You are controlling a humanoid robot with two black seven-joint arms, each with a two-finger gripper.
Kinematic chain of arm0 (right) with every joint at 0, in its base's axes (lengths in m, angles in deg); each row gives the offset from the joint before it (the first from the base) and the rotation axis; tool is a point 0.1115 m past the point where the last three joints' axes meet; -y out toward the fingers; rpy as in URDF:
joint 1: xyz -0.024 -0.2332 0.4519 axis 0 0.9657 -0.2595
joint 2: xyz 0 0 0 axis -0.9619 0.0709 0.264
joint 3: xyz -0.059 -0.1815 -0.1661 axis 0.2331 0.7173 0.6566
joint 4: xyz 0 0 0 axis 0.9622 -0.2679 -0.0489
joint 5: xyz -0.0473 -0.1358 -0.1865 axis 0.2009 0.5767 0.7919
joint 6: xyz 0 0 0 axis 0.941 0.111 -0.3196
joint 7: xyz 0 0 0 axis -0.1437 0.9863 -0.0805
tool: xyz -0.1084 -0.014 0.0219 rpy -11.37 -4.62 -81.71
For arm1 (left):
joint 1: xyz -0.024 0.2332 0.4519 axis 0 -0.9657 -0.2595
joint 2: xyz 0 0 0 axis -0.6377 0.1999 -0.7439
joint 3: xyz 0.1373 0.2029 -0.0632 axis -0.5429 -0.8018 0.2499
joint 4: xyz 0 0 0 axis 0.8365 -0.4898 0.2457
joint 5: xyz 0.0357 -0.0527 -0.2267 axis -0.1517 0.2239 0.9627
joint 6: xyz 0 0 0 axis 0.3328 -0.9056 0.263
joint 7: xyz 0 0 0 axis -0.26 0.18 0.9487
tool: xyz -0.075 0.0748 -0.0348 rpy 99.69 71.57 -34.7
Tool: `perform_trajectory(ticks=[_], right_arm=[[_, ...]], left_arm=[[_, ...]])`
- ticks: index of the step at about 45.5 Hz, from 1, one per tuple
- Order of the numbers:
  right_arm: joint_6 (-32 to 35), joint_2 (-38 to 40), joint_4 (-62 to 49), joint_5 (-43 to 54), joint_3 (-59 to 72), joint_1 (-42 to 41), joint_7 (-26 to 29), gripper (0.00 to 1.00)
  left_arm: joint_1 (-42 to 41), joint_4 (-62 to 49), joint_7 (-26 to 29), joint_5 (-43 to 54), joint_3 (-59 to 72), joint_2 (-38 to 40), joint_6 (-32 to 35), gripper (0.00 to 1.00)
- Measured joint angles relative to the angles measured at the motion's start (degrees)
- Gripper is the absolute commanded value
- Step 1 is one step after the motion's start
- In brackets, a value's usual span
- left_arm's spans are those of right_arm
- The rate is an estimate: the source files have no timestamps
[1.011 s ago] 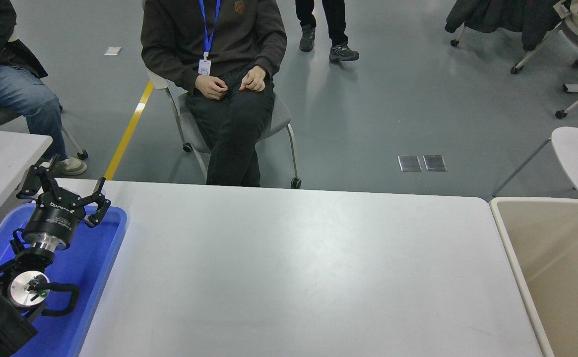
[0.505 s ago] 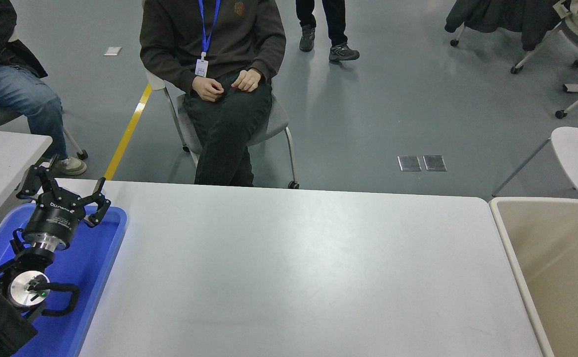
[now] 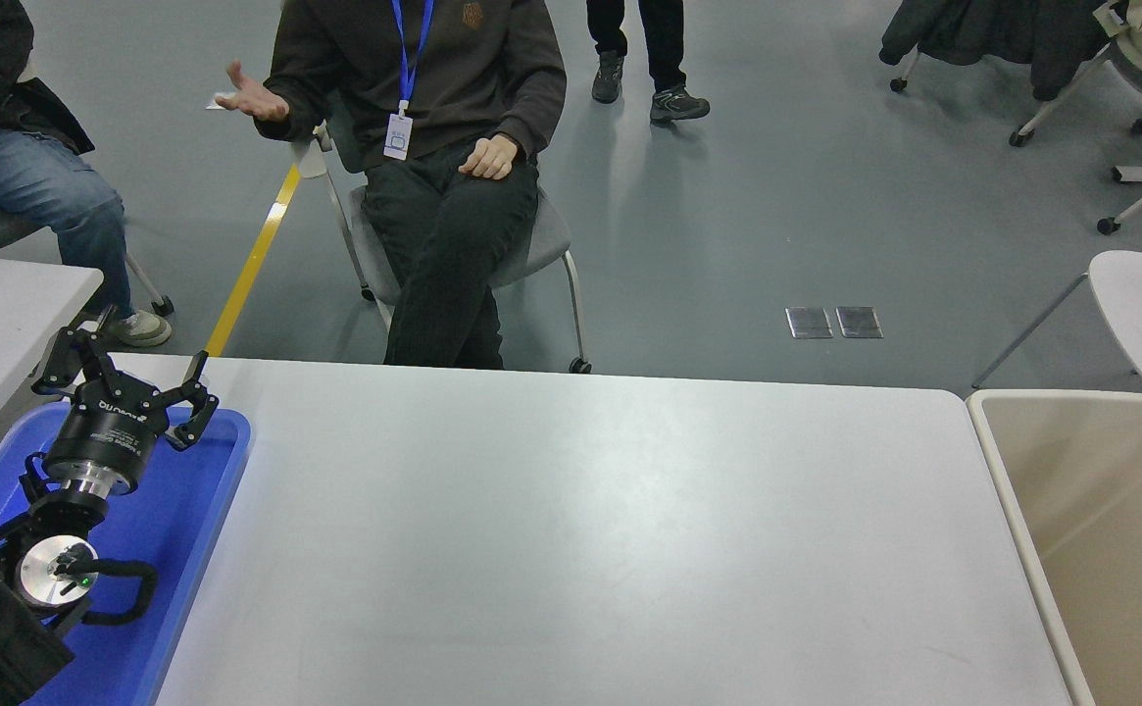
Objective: Clean the table surface
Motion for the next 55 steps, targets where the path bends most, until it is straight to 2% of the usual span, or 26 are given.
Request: perform_trajectory(ticks=[18, 30, 40, 48, 55], right_arm=[[5.0, 0.0, 10.7, -2.0, -23.2, 5.1, 1.6, 0.99], [14.2, -3.9, 17.3, -1.6, -39.3, 10.3, 3.1, 0.99], [20.0, -8.0, 22.2, -0.6, -44.4, 13.3, 3.5, 0.99], [21.2, -12.5, 26.5, 3.6, -46.8, 14.5, 3.6, 0.99], [17.9, -17.2, 28.9, 10.1, -48.9, 14.7, 3.6, 0.99]], left_arm=[[0.0, 0.0, 0.0, 0.0, 0.0, 0.0, 0.0, 1.00], [0.0, 0.0, 0.0, 0.0, 0.0, 0.0, 0.0, 1.00], [0.0, 0.0, 0.0, 0.0, 0.0, 0.0, 0.0, 1.00], [0.0, 0.0, 0.0, 0.0, 0.0, 0.0, 0.0, 1.00], [0.0, 0.0, 0.0, 0.0, 0.0, 0.0, 0.0, 1.00]])
